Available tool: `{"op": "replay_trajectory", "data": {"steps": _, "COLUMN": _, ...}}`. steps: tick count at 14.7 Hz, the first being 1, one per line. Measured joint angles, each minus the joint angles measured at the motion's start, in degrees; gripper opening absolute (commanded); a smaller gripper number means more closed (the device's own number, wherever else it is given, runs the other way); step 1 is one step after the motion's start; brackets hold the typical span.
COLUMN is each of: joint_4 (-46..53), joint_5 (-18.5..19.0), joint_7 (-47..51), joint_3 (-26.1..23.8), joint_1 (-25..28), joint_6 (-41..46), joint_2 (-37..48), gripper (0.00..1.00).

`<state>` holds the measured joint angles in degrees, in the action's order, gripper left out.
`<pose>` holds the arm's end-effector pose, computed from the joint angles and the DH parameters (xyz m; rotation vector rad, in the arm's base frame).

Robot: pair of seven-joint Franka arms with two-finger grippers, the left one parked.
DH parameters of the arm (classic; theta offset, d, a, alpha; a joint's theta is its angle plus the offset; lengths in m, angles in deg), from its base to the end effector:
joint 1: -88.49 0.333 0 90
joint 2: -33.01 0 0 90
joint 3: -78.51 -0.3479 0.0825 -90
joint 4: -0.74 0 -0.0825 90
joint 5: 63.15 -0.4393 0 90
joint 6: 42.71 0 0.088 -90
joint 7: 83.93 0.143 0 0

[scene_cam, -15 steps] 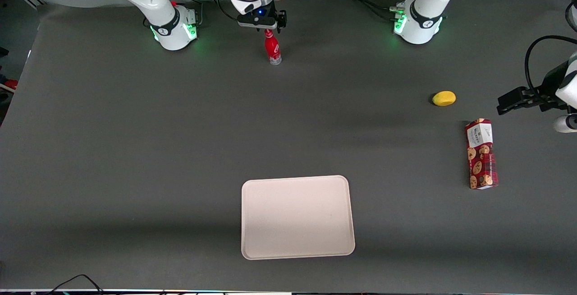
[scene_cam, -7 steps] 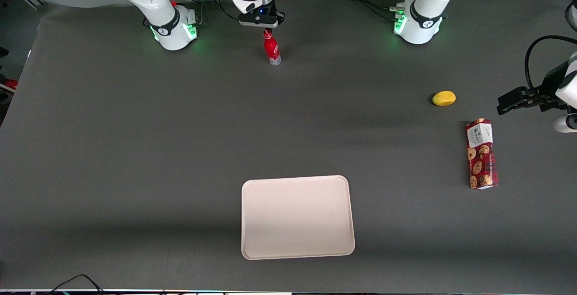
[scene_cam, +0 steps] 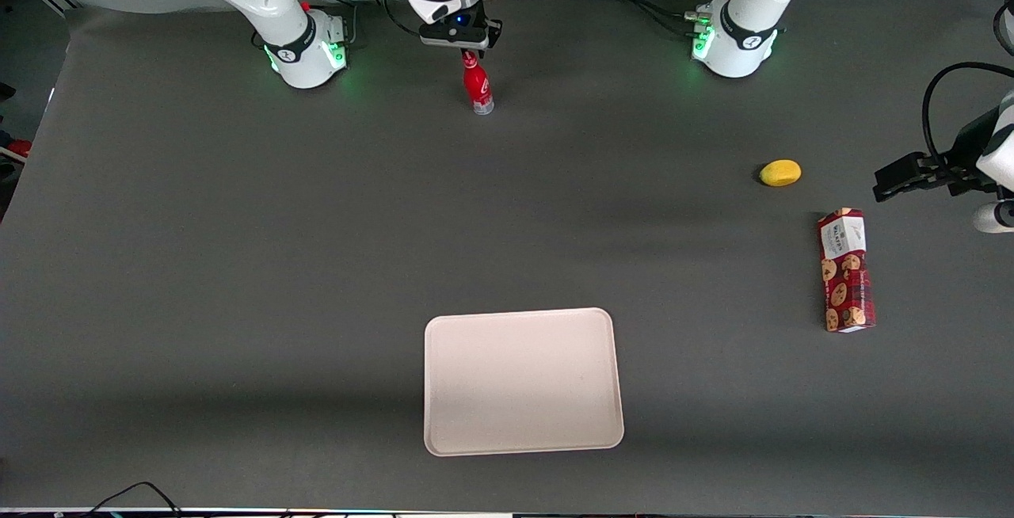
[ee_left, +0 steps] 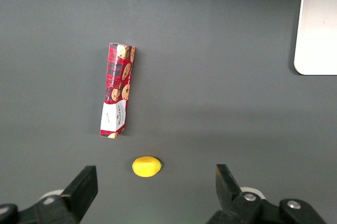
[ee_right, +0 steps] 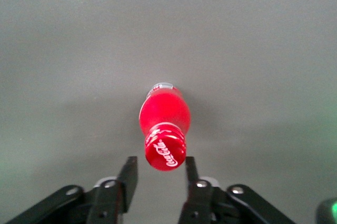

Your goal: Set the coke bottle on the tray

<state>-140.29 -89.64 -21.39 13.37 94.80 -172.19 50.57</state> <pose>0.1516 0.4697 0.2964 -3.1219 0.2727 0.1179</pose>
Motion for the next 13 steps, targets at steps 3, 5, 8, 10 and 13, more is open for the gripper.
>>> {"op": "replay_trajectory", "data": {"steps": 3, "joint_4": 0.00, "joint_5": 0.00, "joint_7": 0.01, "joint_3": 0.04, "joint_1": -0.03, "joint_6": -0.04, "joint_2": 0.00, "gripper": 1.00}}
{"op": "replay_trajectory", "data": {"steps": 5, "joint_4": 0.21, "joint_5": 0.03, "joint_7": 0.01, "joint_3": 0.62, "joint_1": -0.08, "joint_6": -0.13, "joint_2": 0.05, "gripper": 1.00}}
{"op": "replay_trajectory", "data": {"steps": 8, "joint_4": 3.22, "joint_5": 3.46, "joint_7": -0.08, "joint_3": 5.76, "joint_1": -0.03, "joint_6": 2.27, "joint_2": 0.47, "gripper": 1.00}}
{"op": "replay_trajectory", "data": {"steps": 10, "joint_4": 9.08, "joint_5": 7.41, "joint_7": -1.05, "joint_3": 11.88, "joint_1": -0.06, "joint_6": 9.79, "joint_2": 0.50, "gripper": 1.00}}
{"op": "replay_trajectory", "data": {"steps": 13, "joint_4": 20.84, "joint_5": 11.10, "joint_7": -5.09, "joint_3": 21.32, "joint_1": -0.15, "joint_6": 23.85, "joint_2": 0.50, "gripper": 1.00}}
